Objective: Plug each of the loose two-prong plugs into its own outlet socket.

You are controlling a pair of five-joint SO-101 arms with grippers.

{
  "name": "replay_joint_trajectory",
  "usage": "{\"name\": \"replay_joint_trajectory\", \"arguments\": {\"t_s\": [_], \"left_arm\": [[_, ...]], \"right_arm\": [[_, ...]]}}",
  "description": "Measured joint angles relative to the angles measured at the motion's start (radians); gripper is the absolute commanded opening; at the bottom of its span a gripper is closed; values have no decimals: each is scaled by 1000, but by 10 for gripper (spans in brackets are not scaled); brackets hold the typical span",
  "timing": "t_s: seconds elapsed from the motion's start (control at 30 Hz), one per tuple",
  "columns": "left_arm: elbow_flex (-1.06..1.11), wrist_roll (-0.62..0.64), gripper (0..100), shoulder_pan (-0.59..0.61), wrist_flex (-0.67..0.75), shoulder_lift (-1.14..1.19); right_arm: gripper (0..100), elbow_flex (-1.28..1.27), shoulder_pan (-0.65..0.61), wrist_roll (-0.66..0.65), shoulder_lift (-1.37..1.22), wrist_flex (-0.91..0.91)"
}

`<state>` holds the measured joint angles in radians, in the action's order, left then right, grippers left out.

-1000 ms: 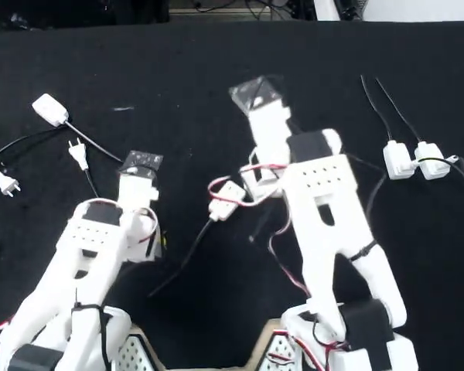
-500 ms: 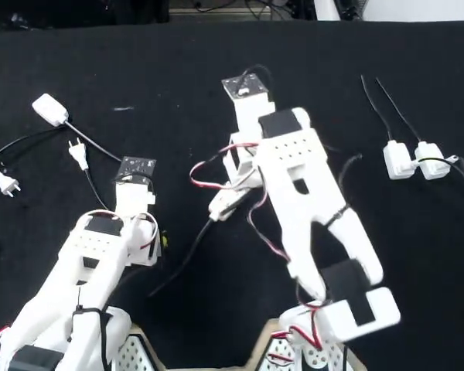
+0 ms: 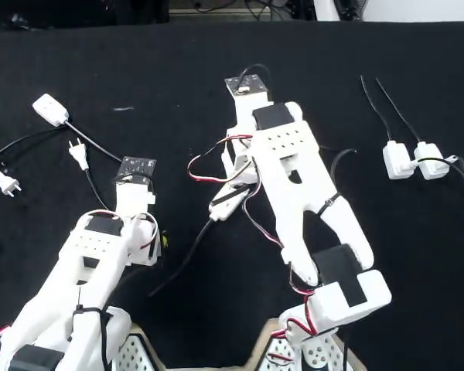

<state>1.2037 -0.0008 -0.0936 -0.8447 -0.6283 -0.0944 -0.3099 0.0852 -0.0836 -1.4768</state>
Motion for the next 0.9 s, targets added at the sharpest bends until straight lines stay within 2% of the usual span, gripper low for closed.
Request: {"name": "replay_joint_trajectory", "arguments": {"t_s": [0.9], "left_arm": [[0,0,197,0,0,0]], "right_arm": [[11,0,0,14,-9,68]]}}
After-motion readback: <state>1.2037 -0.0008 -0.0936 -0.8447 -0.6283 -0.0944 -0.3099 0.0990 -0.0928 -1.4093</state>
